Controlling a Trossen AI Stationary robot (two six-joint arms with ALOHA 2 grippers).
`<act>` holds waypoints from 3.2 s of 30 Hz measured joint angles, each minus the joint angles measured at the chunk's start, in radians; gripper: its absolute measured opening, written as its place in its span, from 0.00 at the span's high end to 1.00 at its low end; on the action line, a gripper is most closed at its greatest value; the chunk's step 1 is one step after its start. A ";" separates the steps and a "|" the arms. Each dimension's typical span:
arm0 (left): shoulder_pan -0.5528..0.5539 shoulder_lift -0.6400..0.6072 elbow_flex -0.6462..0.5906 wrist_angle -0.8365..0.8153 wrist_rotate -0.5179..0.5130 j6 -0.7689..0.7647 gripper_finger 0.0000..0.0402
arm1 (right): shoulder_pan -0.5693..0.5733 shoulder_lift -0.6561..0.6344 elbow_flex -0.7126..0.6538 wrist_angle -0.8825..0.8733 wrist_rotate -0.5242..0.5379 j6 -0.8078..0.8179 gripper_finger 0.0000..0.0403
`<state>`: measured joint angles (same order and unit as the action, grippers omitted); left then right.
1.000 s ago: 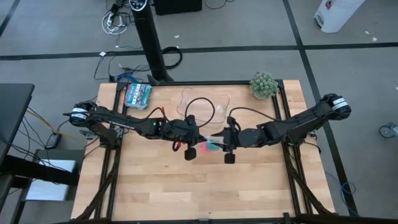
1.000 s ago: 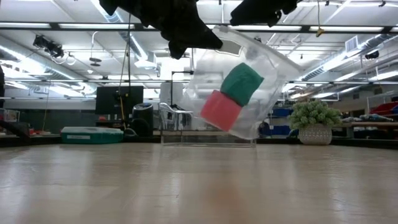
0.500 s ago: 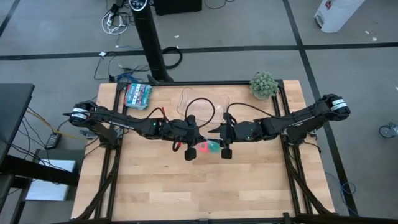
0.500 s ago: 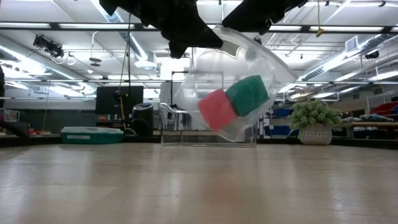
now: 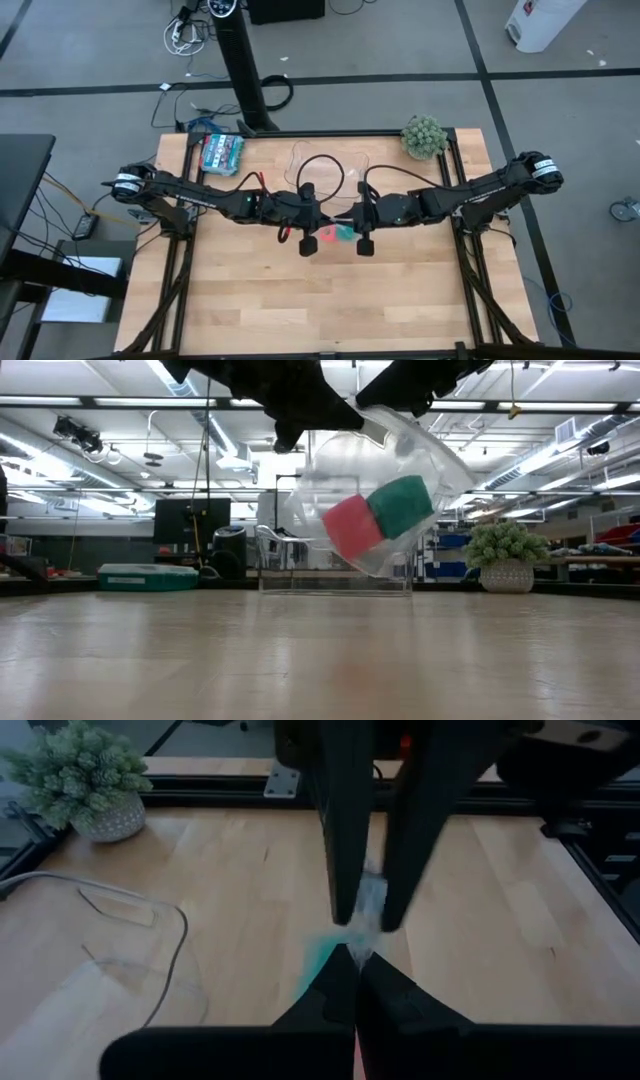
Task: Roll bandage
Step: Close the transparent zip bag
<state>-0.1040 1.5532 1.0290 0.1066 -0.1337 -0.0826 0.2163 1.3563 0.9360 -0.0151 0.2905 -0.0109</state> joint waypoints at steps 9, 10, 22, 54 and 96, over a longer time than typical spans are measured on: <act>-0.001 -0.001 0.000 -0.024 0.005 0.039 0.95 | -0.002 0.000 0.000 -0.041 0.012 -0.017 1.00; -0.001 -0.006 0.000 -0.034 0.005 0.047 0.92 | -0.002 0.000 0.000 -0.053 0.021 -0.017 1.00; 0.007 -0.010 0.045 -0.061 -0.024 0.057 0.68 | -0.003 0.000 -0.001 -0.060 0.014 -0.043 1.00; 0.026 -0.006 0.047 -0.058 0.033 0.154 0.99 | -0.003 -0.002 -0.017 -0.052 -0.028 0.057 1.00; 0.034 -0.015 0.050 -0.053 0.023 0.099 1.00 | 0.103 -0.050 -0.129 -0.230 0.085 0.274 0.85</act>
<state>-0.0704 1.5379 1.0790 0.0531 -0.1111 0.0163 0.3188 1.3067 0.8073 -0.2452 0.3757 0.2628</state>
